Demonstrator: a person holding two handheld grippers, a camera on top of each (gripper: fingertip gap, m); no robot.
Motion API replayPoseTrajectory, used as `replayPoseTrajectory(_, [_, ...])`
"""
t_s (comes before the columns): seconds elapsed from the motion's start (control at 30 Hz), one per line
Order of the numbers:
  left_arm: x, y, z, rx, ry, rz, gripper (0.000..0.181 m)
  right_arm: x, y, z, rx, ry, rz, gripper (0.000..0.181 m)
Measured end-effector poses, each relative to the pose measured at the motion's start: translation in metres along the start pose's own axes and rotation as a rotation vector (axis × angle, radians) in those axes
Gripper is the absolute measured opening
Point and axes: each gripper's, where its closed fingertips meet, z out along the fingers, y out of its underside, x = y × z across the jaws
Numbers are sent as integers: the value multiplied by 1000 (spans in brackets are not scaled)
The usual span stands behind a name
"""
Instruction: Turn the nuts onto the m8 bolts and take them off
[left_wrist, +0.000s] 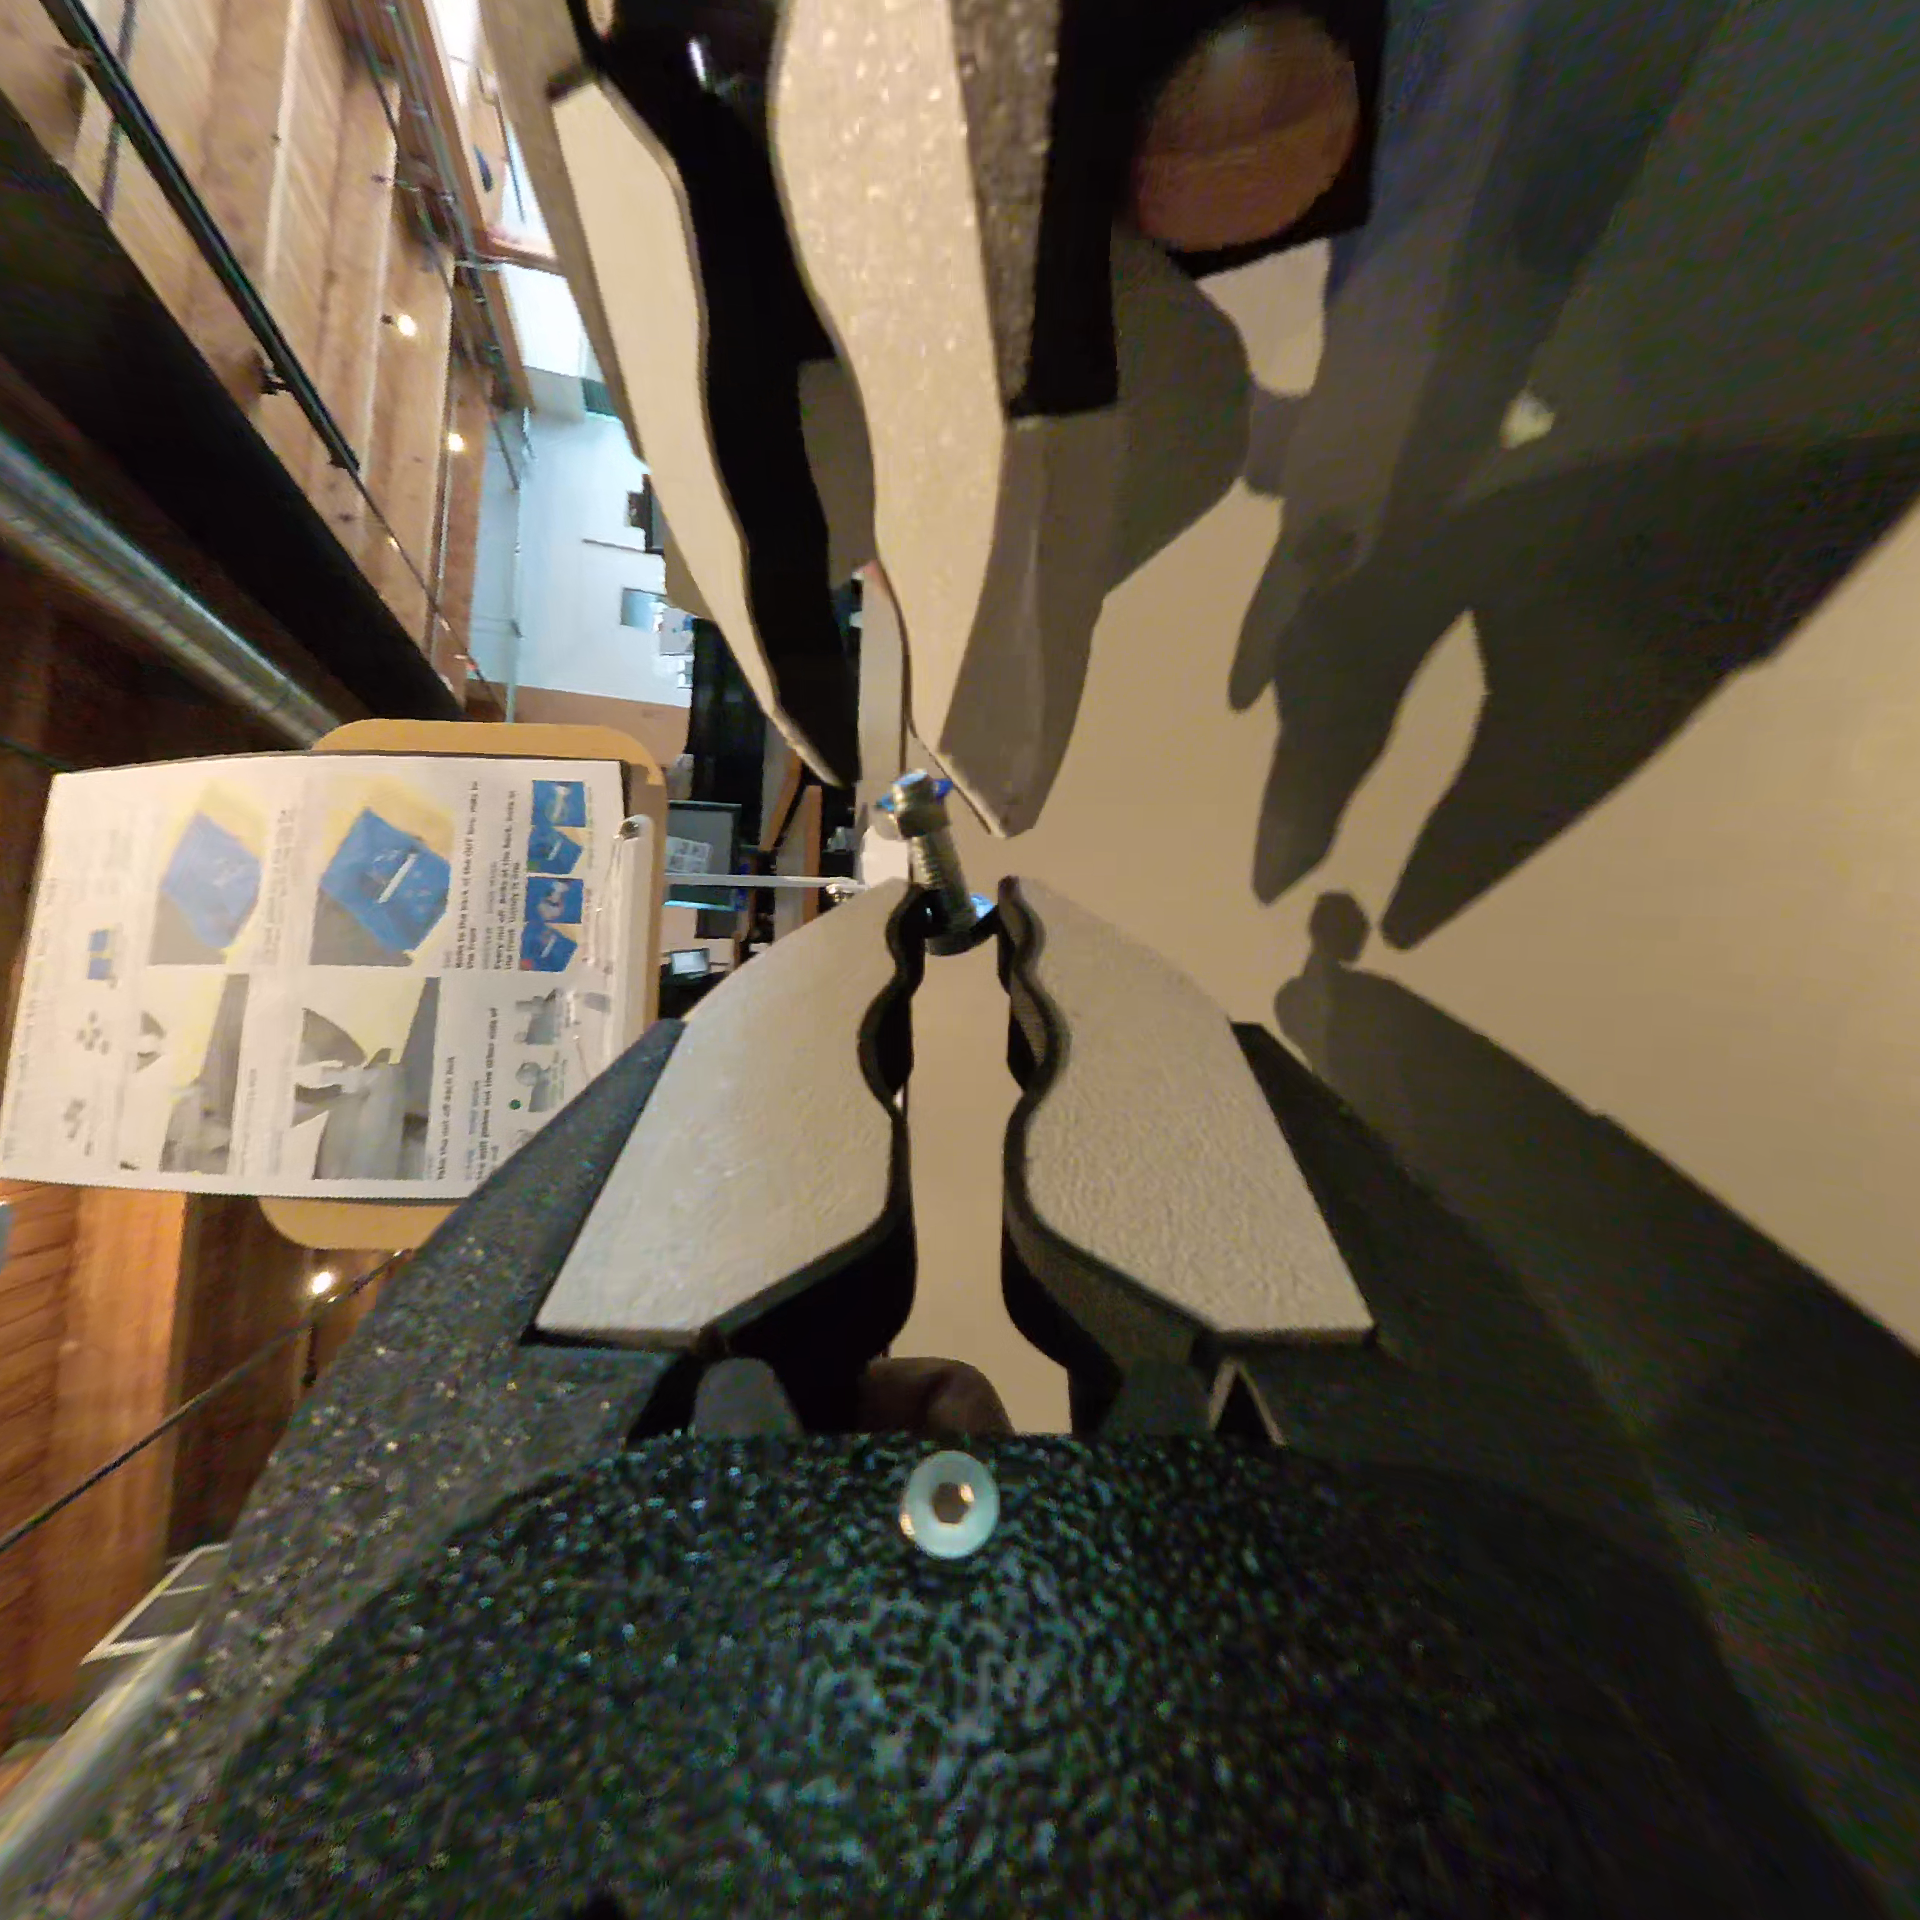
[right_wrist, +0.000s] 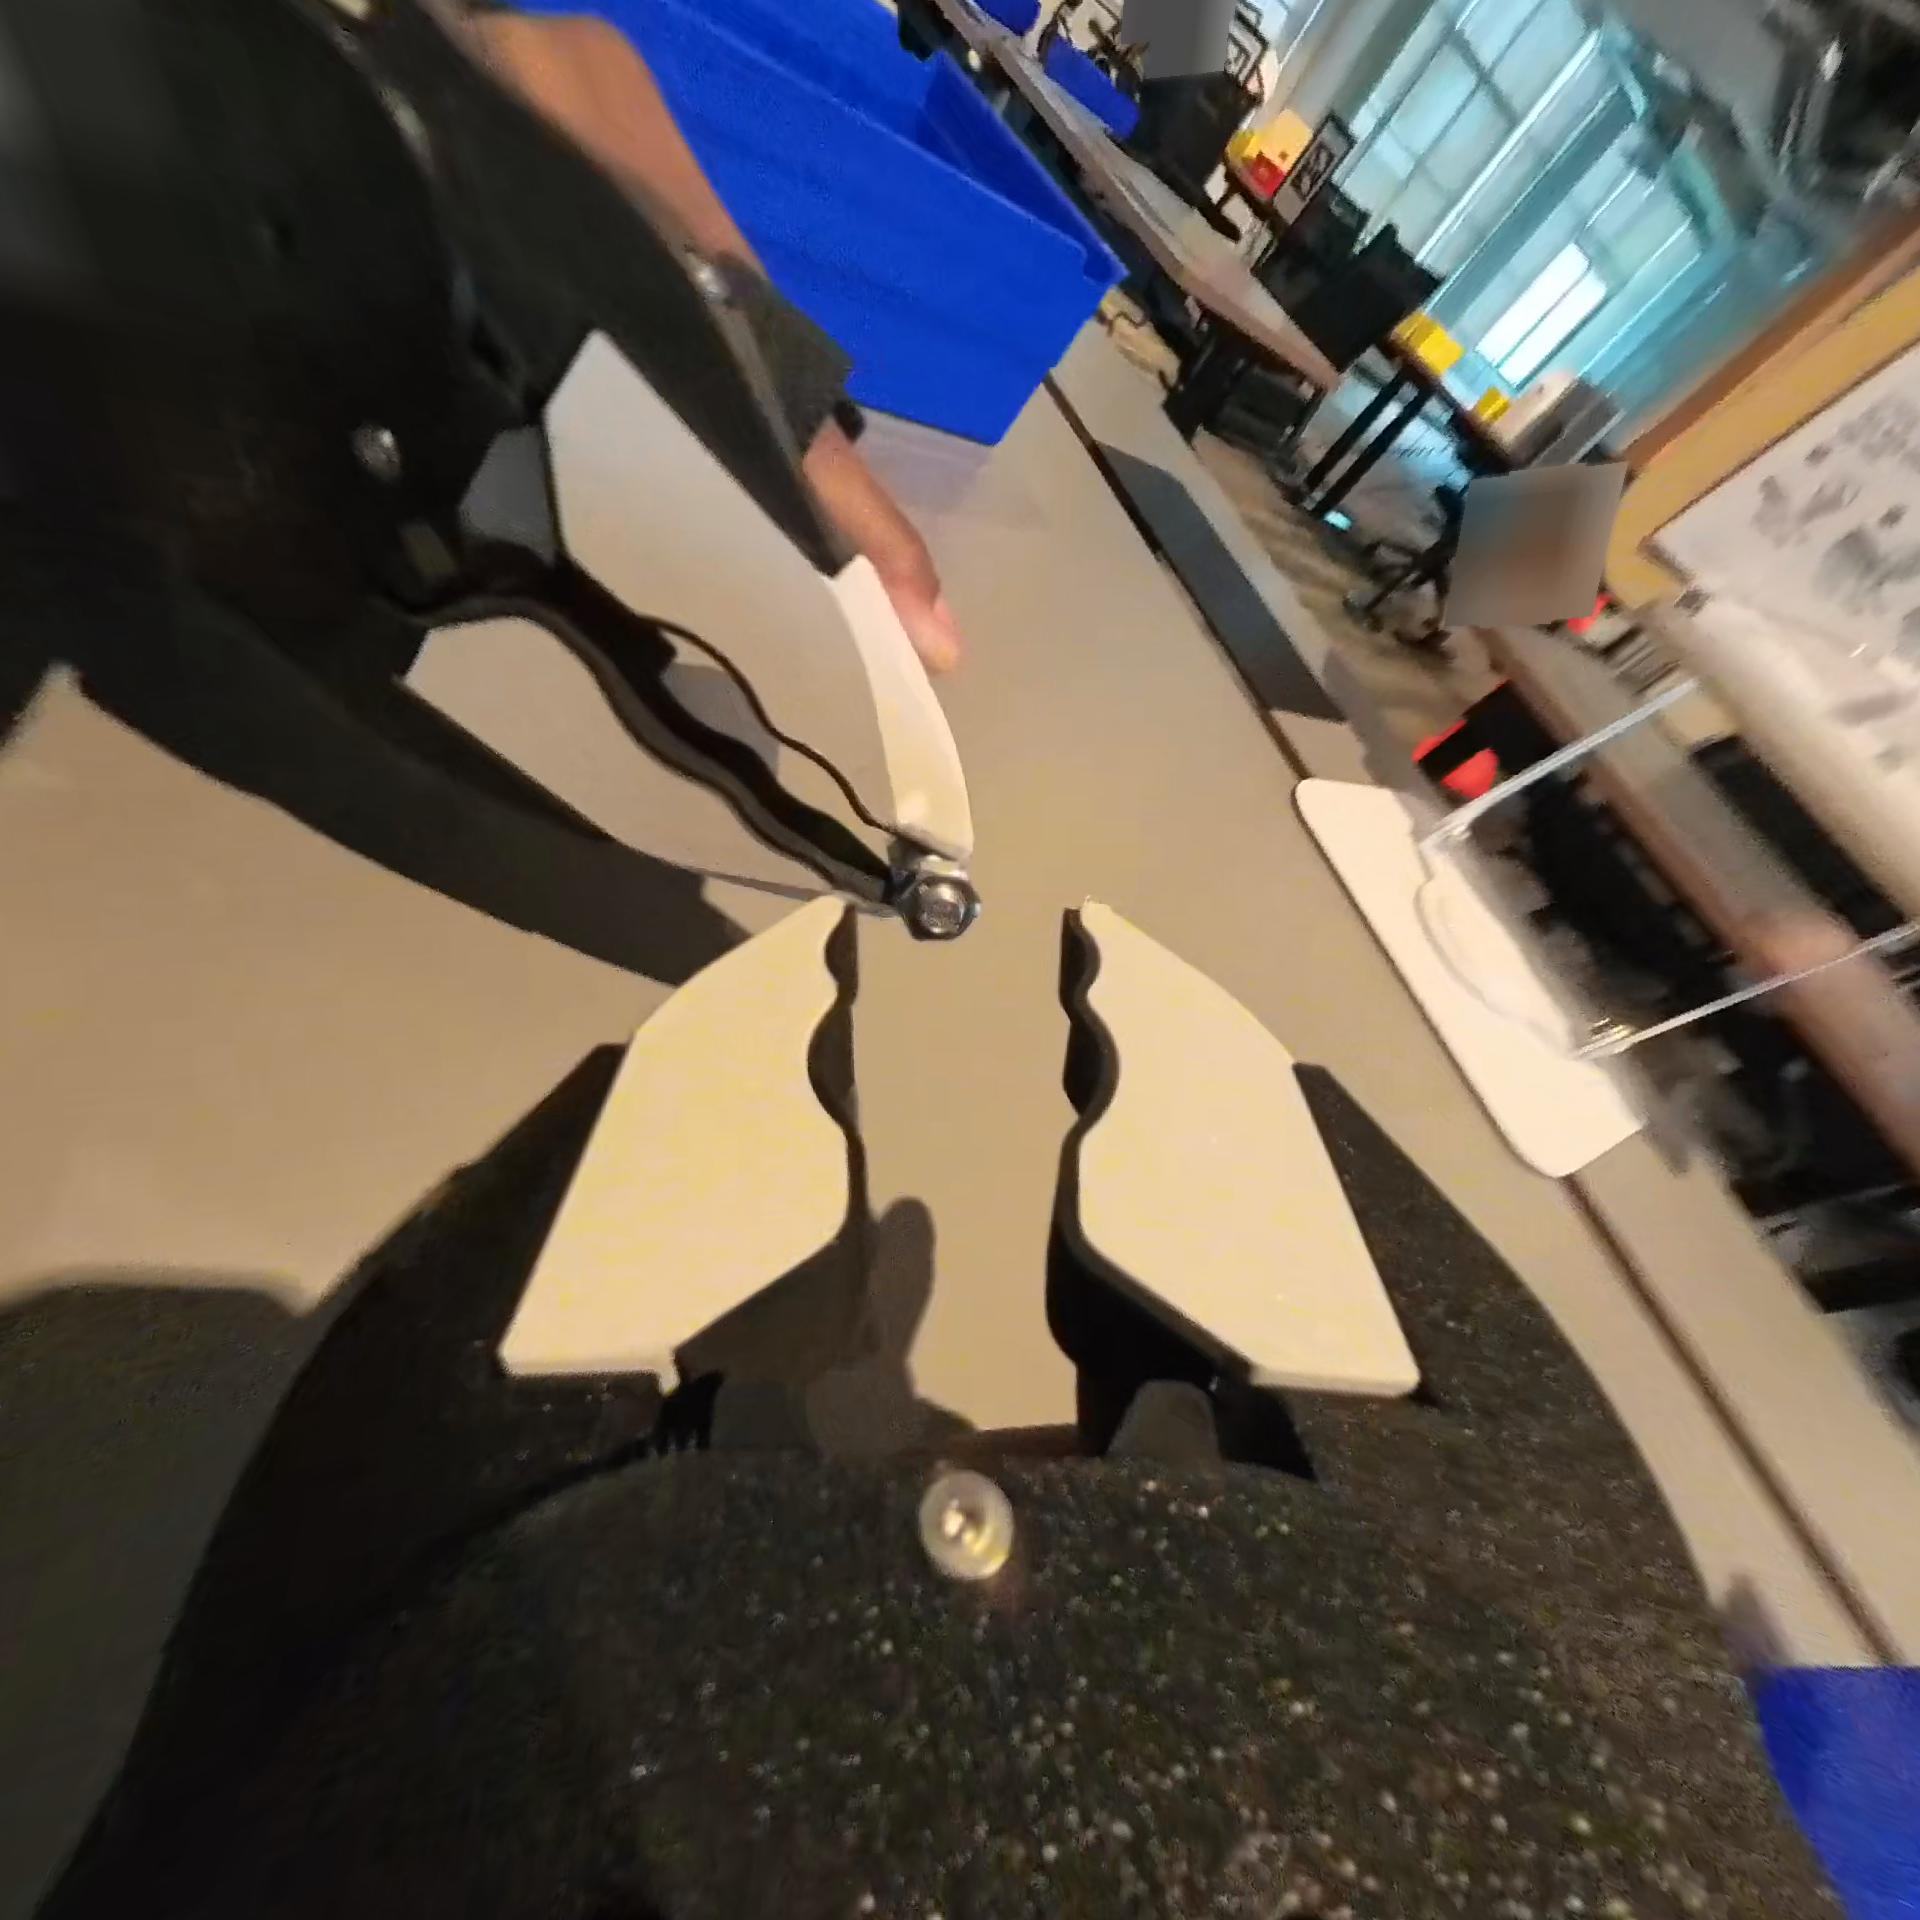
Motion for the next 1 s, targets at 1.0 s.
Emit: replayPoseTrajectory(1.0, [-5, 0, -1, -6, -28, 8, 13, -2, -1, 3, 7, -27, 109, 31])
